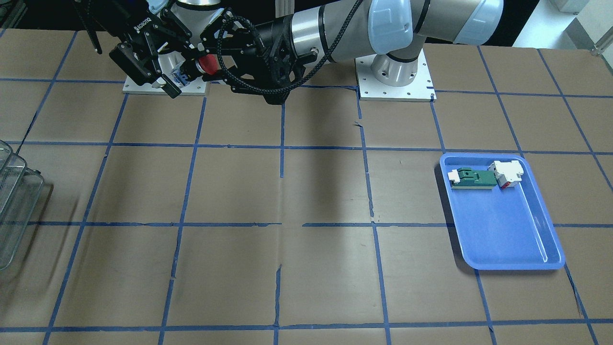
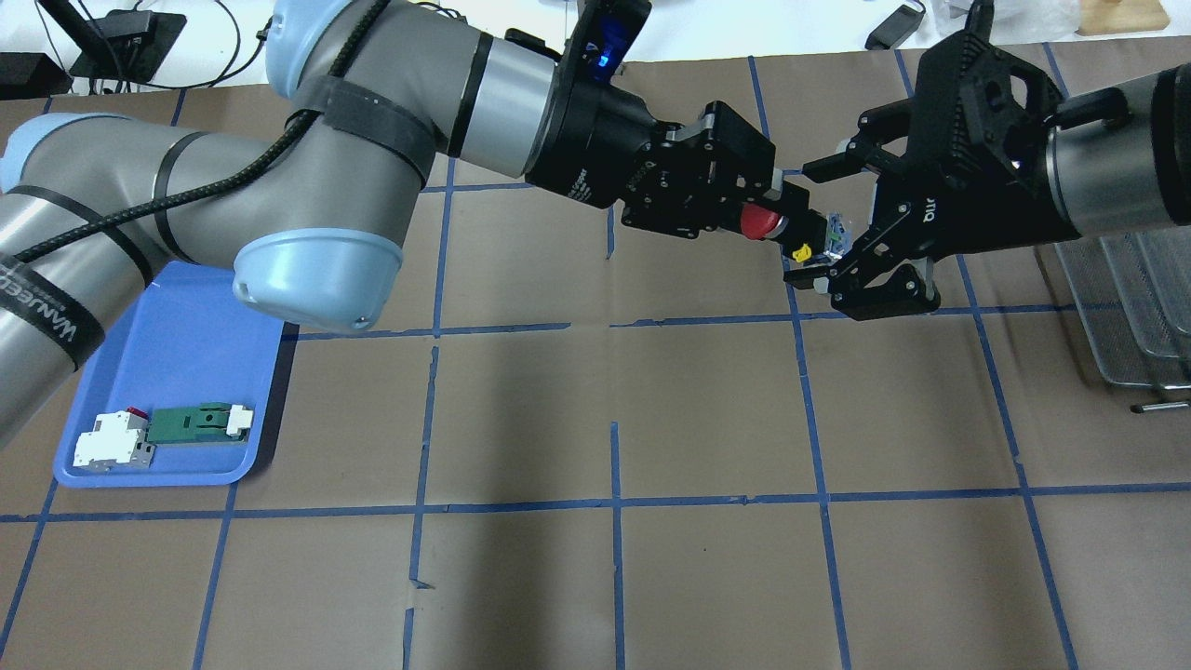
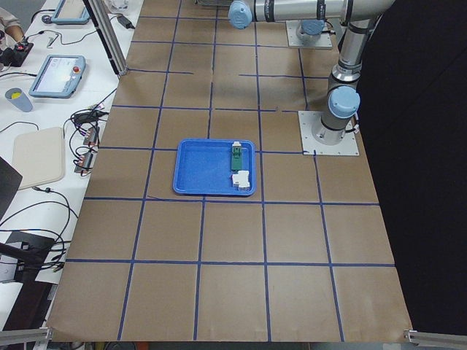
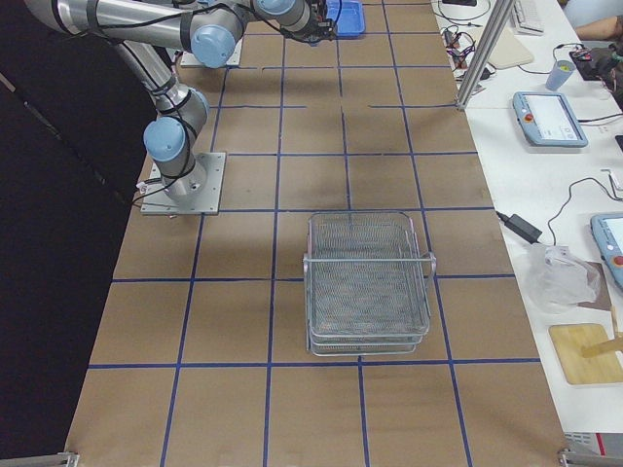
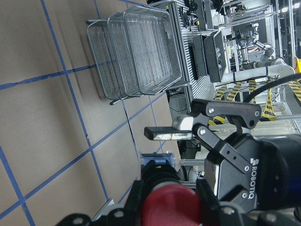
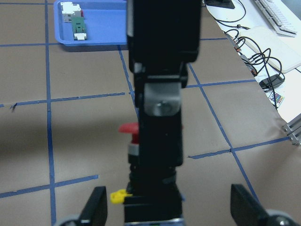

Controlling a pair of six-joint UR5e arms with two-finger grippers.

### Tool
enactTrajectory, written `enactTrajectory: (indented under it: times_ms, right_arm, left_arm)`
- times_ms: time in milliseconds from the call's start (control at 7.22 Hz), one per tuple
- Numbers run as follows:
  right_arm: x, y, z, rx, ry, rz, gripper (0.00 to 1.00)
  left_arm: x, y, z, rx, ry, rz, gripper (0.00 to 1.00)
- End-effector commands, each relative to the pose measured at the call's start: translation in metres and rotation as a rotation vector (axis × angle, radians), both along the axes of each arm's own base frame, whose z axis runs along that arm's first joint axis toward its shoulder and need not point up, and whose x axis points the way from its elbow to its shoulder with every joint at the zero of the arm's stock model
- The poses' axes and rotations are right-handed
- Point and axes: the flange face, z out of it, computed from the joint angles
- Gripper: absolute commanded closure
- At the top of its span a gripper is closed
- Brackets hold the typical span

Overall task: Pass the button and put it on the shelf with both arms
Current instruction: 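Align the open right gripper around the button's black body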

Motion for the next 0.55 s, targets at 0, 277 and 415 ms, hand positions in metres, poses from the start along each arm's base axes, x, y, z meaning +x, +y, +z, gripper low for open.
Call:
enactTrajectory:
  times_ms: [0,277,415]
  right_arm:
    - [-0.0003,-0.0006,0.0012,-0.013,0.004,-0.004,0.09]
    - [-0.0006,0.0007,-0.0012,-0.002,0.001,-0.011,0.02]
    - [0.0004,0.0031,0.0003,0.003,0.0,-0.016,0.0]
  left_arm:
    - [-0.0039,0.0076,0.0028,0.002,0.002,-0.003,1.0]
    - [-0.0048,0.0073,0.0036,0.001,0.001,-0.004,1.0]
    - [-0.005,0.0066,0.0042,-0.008,0.005,-0.003,1.0]
